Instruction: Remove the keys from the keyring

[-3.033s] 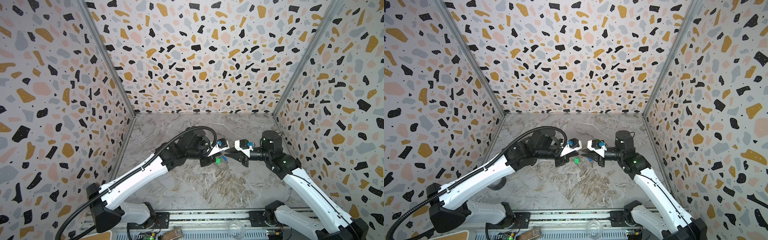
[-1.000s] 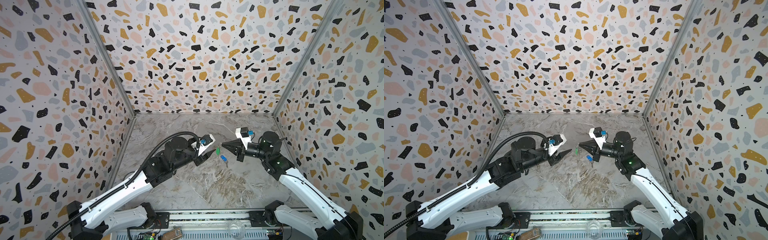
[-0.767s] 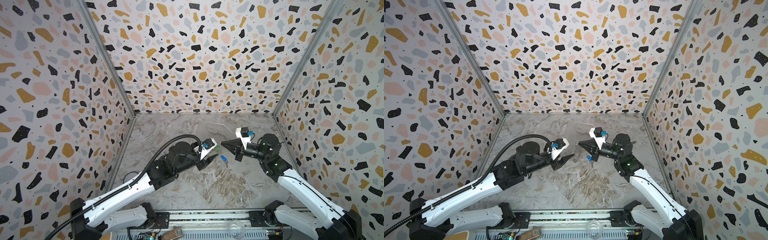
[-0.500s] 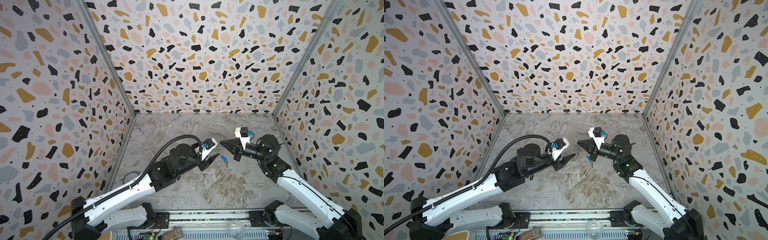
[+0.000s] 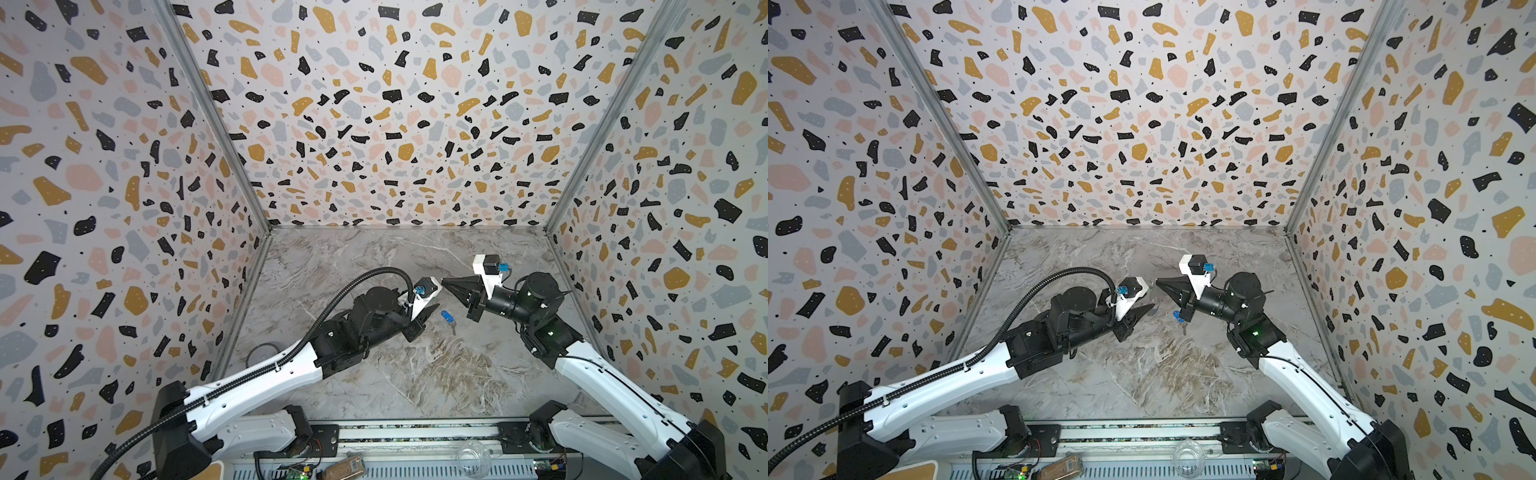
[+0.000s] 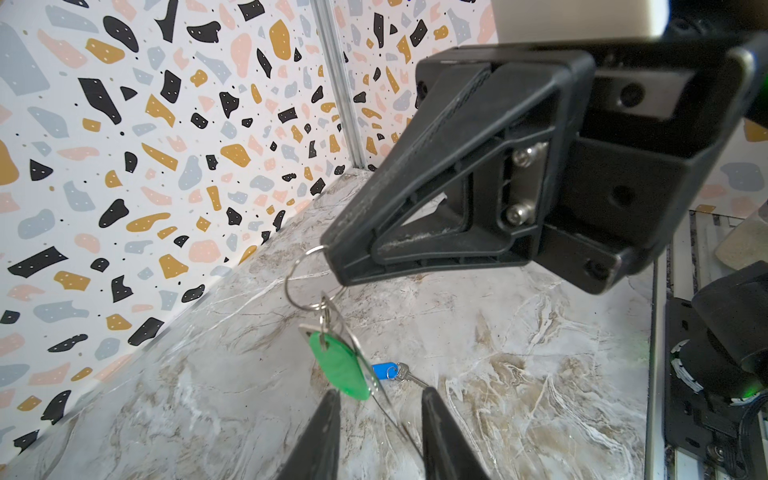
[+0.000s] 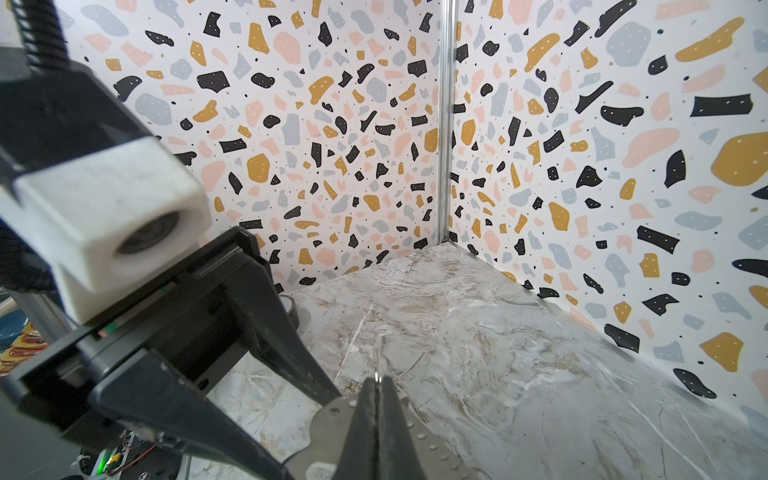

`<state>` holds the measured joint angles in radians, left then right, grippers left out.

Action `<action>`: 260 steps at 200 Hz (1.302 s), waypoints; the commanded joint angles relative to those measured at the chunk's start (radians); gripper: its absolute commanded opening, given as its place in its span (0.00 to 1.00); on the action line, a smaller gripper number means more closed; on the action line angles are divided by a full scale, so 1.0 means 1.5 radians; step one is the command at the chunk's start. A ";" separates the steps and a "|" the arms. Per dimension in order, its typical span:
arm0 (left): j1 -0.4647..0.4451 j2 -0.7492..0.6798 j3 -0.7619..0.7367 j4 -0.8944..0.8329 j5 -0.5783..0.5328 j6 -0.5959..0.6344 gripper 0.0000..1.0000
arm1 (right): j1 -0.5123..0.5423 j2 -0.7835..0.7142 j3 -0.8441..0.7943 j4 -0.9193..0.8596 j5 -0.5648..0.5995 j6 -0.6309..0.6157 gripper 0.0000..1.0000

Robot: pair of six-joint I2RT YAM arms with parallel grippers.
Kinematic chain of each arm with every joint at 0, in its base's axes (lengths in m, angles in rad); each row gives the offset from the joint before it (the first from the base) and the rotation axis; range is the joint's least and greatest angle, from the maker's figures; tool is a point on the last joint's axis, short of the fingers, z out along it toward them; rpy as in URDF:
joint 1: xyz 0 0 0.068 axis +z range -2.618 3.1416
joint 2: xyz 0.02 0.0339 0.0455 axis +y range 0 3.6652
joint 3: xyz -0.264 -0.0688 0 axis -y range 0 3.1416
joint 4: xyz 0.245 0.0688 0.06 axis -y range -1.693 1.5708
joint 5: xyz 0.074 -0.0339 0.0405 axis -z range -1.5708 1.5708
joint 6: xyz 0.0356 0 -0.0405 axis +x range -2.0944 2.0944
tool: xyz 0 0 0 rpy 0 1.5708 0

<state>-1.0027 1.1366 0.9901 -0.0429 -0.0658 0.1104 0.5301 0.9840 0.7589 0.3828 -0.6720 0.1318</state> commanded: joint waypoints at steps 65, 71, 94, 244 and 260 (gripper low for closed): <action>-0.003 0.005 0.021 0.044 0.012 -0.004 0.17 | 0.011 -0.022 -0.005 0.047 0.013 0.007 0.00; -0.002 0.005 0.020 0.047 0.012 -0.004 0.16 | 0.011 -0.023 -0.006 0.050 0.014 0.009 0.00; -0.002 0.003 0.020 0.054 0.012 -0.006 0.15 | 0.011 -0.023 -0.009 0.063 0.014 0.017 0.00; -0.002 -0.117 0.013 0.015 0.000 0.035 0.50 | 0.011 -0.022 -0.088 0.314 0.002 0.098 0.00; 0.003 -0.125 0.022 -0.003 -0.017 0.056 0.46 | 0.011 -0.015 -0.092 0.347 -0.008 0.110 0.00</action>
<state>-1.0035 0.9737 0.9955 -0.0326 -0.0486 0.1410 0.5426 0.9596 0.6170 0.7509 -0.6506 0.2485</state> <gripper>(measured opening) 0.480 0.044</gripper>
